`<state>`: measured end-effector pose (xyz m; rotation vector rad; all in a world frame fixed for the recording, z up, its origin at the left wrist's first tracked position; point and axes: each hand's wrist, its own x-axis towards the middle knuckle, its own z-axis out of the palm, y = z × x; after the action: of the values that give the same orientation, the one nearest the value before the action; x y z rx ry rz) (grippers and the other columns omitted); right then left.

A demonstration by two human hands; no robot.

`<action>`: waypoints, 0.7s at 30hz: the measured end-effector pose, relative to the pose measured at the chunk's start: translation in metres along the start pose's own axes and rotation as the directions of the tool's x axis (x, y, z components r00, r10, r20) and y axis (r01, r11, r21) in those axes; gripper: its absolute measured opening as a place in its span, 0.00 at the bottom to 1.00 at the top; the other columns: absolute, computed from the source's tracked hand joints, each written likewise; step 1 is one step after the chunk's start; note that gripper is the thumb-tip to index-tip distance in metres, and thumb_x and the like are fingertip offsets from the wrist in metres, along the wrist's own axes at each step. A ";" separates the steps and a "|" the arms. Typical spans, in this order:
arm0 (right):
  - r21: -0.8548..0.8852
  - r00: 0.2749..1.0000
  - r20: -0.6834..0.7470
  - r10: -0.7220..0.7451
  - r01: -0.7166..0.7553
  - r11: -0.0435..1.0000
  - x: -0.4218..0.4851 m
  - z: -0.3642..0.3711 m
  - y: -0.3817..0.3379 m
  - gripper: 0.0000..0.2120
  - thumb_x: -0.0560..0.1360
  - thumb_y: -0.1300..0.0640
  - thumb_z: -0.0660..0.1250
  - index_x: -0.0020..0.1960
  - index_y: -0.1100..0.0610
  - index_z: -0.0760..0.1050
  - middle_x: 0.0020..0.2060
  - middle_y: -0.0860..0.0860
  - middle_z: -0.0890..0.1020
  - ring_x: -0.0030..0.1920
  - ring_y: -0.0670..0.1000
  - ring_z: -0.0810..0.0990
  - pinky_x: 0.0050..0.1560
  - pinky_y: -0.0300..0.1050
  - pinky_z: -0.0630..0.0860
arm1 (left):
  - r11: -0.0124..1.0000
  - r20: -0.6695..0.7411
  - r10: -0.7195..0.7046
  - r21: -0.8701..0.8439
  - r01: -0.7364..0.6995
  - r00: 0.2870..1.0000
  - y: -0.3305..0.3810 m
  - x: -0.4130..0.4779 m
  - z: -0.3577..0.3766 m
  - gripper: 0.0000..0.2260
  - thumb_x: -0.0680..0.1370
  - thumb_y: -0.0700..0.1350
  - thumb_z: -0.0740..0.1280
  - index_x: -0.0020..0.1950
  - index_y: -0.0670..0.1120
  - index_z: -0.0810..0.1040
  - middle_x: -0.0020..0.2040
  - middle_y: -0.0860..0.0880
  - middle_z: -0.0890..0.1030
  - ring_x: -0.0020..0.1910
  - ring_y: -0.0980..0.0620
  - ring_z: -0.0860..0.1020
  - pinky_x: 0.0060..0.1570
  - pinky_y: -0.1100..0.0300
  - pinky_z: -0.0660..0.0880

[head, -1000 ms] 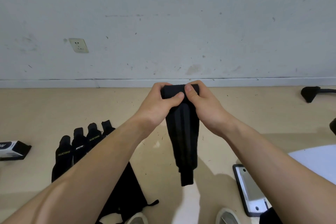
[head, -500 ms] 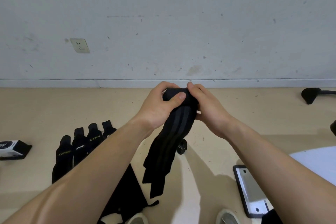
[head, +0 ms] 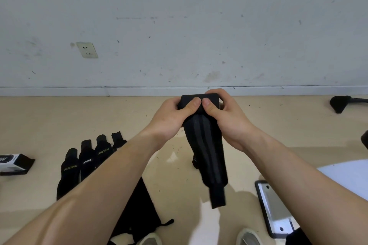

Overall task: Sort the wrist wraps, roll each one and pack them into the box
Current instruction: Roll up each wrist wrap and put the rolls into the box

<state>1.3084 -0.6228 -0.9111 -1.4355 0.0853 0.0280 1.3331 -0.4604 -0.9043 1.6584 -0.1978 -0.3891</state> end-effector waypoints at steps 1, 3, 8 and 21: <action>0.027 1.000 0.003 0.001 -0.001 1.000 -0.001 0.000 -0.001 0.09 0.81 0.58 0.68 0.60 0.55 0.74 0.41 0.51 0.84 0.43 0.53 0.85 0.46 0.48 0.83 | 1.000 -0.029 0.017 -0.008 -0.017 0.999 0.000 0.001 0.001 0.20 0.77 0.58 0.71 0.61 0.45 0.82 0.55 0.47 0.87 0.57 0.47 0.86 0.65 0.44 0.78; 0.079 1.000 0.018 0.011 -0.012 0.997 -0.001 -0.002 -0.003 0.11 0.80 0.58 0.69 0.62 0.55 0.74 0.43 0.52 0.85 0.45 0.54 0.85 0.47 0.49 0.82 | 0.998 -0.086 0.043 -0.035 -0.046 0.995 -0.001 0.002 0.002 0.14 0.79 0.52 0.73 0.59 0.45 0.82 0.54 0.47 0.87 0.55 0.47 0.86 0.64 0.43 0.79; -0.038 0.995 0.078 0.067 -0.064 0.997 -0.003 -0.004 -0.007 0.10 0.82 0.44 0.65 0.60 0.46 0.76 0.51 0.46 0.86 0.50 0.50 0.87 0.51 0.49 0.81 | 0.995 -0.124 0.063 -0.075 -0.072 0.990 0.000 0.000 0.002 0.10 0.79 0.44 0.74 0.59 0.47 0.80 0.52 0.43 0.86 0.53 0.44 0.86 0.59 0.44 0.82; 0.093 0.999 0.032 0.044 -0.046 0.995 -0.002 0.005 -0.005 0.11 0.83 0.49 0.64 0.62 0.53 0.72 0.53 0.58 0.82 0.47 0.54 0.84 0.45 0.50 0.83 | 0.997 -0.126 0.080 0.016 -0.079 0.989 -0.004 -0.005 0.000 0.15 0.77 0.44 0.77 0.60 0.53 0.79 0.54 0.49 0.85 0.55 0.53 0.84 0.61 0.51 0.80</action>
<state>1.3065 -0.6185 -0.9055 -1.3385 0.0933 0.0816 1.3285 -0.4584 -0.9073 1.6741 -0.1707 -0.2215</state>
